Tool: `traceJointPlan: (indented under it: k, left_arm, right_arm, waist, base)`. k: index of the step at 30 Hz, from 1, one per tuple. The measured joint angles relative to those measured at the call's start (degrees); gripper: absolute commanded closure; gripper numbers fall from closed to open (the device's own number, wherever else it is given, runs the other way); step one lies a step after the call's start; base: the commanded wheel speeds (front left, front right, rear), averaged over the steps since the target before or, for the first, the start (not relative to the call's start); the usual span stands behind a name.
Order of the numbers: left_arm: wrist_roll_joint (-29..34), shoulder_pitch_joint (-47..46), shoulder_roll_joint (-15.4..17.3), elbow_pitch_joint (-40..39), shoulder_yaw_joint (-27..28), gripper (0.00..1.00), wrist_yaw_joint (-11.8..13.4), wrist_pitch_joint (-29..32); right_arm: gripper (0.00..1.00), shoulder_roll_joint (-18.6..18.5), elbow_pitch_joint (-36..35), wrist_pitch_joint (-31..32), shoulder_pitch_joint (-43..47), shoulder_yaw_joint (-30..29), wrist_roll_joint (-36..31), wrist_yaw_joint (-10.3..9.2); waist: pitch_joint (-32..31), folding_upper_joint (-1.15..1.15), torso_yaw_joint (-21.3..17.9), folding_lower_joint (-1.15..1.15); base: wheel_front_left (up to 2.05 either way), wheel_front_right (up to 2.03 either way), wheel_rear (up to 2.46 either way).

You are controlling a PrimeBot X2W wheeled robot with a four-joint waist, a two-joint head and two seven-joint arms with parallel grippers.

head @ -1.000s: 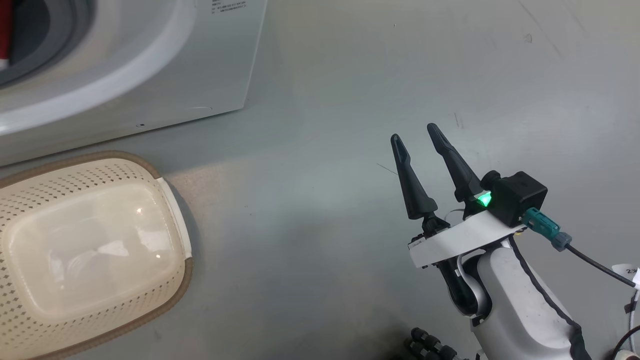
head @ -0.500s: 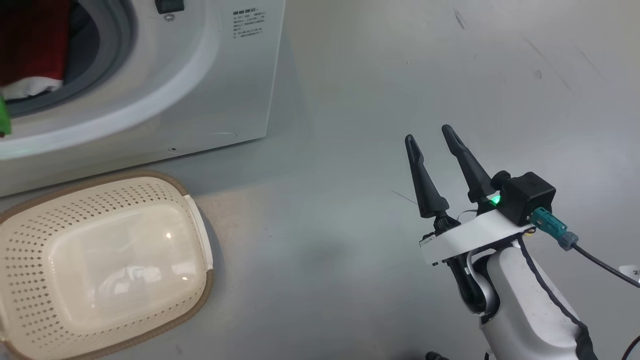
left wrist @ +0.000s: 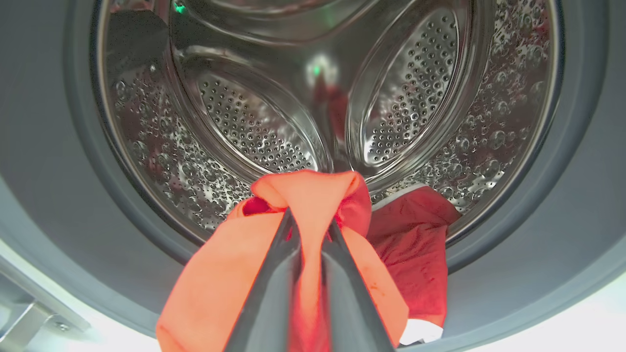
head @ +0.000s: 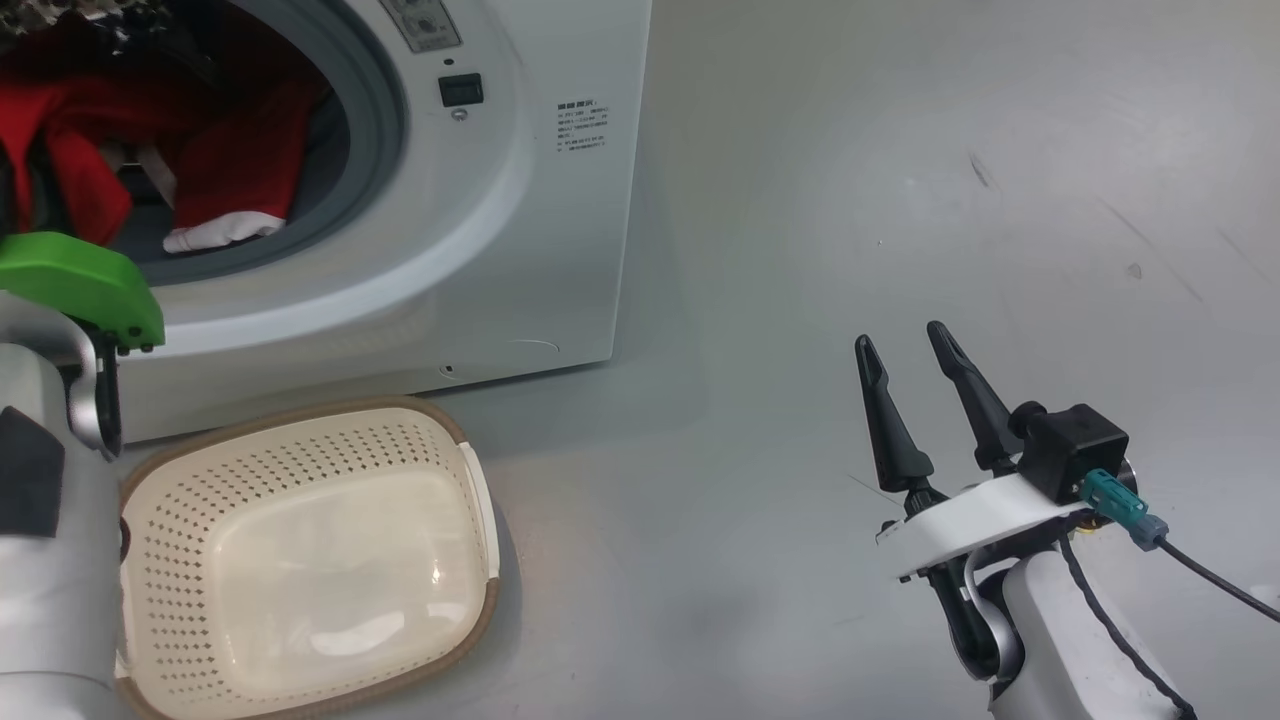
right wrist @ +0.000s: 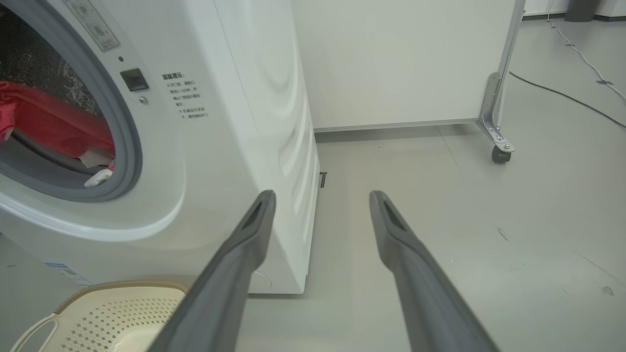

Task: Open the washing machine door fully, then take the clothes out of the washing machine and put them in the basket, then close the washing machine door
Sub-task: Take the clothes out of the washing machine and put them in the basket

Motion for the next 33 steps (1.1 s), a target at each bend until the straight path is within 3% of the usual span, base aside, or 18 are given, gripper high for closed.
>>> traceJointPlan:
  k: [4,8,17,33]
  left_arm:
    - [-0.6,2.0,-0.6,-0.8,0.2,1.00,-0.8,-1.8]
    - [-1.5,4.3,-1.4,-3.1,0.1,1.00,-3.1,-2.3]
    - [-1.9,9.9,-1.9,-7.0,0.3,1.00,-4.1,-2.3]
    - [-1.4,16.3,-3.7,-27.0,1.2,1.00,-5.0,-2.4]
  right_arm:
    - [0.00,-0.1,0.3,0.0,1.5,-0.5,-0.2,0.00]
    - [0.00,-0.3,0.4,0.0,3.2,-1.3,-0.5,0.01]
    - [0.00,-0.4,0.3,0.0,4.4,-1.7,-1.1,0.59]
    - [0.00,-0.3,-0.1,0.0,6.6,-2.8,-1.5,1.19]
  waist:
    - [-2.3,0.00,1.2,0.00]
    - [-4.9,0.00,2.7,0.00]
    - [-7.5,0.00,4.9,0.00]
    - [-10.2,0.00,6.5,0.00]
  base:
    - [0.00,0.00,0.00]
    - [0.00,0.00,0.00]
    - [0.00,0.00,0.00]
    - [0.00,0.00,0.00]
